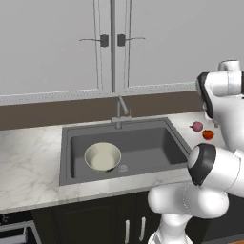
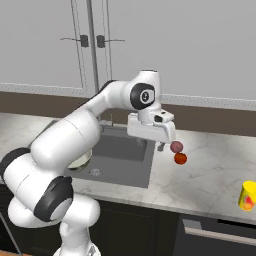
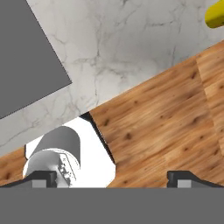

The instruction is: Remove the tomato and onion from the sink. Then move the bowl and cup from the counter to the sink for washing.

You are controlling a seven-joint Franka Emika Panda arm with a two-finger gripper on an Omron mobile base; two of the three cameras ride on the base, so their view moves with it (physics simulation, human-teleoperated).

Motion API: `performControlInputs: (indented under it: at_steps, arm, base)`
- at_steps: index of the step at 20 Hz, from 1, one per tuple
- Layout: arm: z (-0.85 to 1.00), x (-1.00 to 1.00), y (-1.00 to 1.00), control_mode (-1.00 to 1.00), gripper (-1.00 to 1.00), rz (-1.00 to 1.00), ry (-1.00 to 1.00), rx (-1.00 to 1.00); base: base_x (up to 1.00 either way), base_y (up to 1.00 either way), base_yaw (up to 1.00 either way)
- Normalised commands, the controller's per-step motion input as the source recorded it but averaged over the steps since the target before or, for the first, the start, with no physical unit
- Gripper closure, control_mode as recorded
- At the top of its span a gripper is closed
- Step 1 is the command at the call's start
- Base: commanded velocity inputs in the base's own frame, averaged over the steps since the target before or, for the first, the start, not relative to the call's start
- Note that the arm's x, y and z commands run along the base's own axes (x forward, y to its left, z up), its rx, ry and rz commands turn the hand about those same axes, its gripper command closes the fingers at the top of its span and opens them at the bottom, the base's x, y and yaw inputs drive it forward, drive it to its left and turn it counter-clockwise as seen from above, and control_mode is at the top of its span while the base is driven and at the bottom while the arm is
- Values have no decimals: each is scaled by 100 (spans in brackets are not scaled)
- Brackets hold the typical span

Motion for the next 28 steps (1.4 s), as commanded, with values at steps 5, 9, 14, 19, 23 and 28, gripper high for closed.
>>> performControlInputs:
  at_steps: [5, 9, 14, 19, 23, 28]
  arm:
    - [0, -14, -35, -100, -100, 0, 4, 0]
    - [0, -17, -37, -100, -100, 0, 1, 0]
    - [0, -18, -37, -100, -100, 0, 0, 0]
    - [0, -13, -32, -100, -100, -5, 0, 0]
    - [0, -8, -30, -100, -100, -7, 0, 0]
    - [0, -6, -31, -100, -100, -8, 0, 0]
  base:
    - [0, 0, 0]
    - [0, 0, 0]
    - [0, 0, 0]
    - [0, 0, 0]
    - [0, 0, 0]
    - [0, 0, 0]
